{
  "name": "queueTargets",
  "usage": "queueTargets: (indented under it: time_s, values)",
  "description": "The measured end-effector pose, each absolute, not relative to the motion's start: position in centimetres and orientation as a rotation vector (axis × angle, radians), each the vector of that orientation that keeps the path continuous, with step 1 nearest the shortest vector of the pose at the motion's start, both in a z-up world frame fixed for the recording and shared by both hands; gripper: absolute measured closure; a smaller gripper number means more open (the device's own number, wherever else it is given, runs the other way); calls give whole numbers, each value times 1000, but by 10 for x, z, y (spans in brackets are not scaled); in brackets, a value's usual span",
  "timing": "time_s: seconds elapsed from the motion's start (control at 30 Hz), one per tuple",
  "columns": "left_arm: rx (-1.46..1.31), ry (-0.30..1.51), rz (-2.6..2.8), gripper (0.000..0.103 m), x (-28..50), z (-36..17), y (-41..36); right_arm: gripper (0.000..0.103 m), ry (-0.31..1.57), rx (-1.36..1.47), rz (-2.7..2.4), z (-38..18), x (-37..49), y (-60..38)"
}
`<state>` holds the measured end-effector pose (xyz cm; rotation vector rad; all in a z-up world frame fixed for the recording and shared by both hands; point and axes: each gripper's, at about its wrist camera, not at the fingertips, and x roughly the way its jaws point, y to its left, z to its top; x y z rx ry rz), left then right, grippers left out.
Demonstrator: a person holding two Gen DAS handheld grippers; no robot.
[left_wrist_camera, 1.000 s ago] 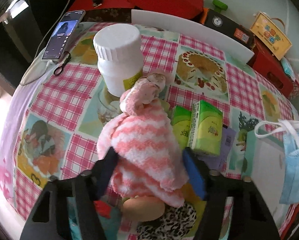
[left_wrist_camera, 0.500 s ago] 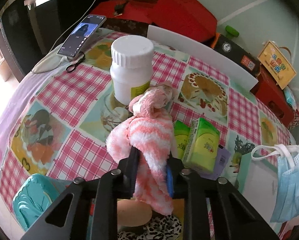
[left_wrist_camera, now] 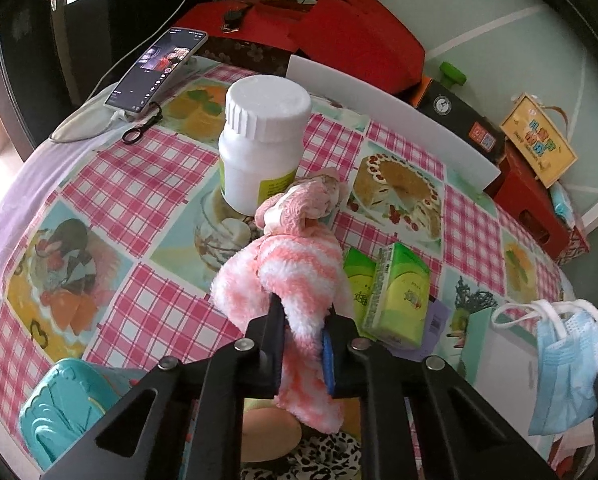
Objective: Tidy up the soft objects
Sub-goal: 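Carry the mask and pink cloth over the white tray and lower both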
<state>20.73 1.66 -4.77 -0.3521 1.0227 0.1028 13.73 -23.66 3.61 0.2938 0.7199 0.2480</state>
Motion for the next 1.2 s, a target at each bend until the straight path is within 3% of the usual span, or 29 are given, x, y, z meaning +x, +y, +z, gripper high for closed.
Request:
queueTargets:
  time_s: [0.5, 0.87, 1.2]
  values:
    - [-387, 830, -34, 94, 181, 15, 14, 76, 673, 295, 245, 49, 127, -237]
    - [-367, 593, -217, 94, 142, 85, 2, 76, 514, 297, 196, 91, 97, -249]
    - [-313, 631, -337, 94, 143, 83, -45, 76, 478, 246, 54, 108, 81, -278]
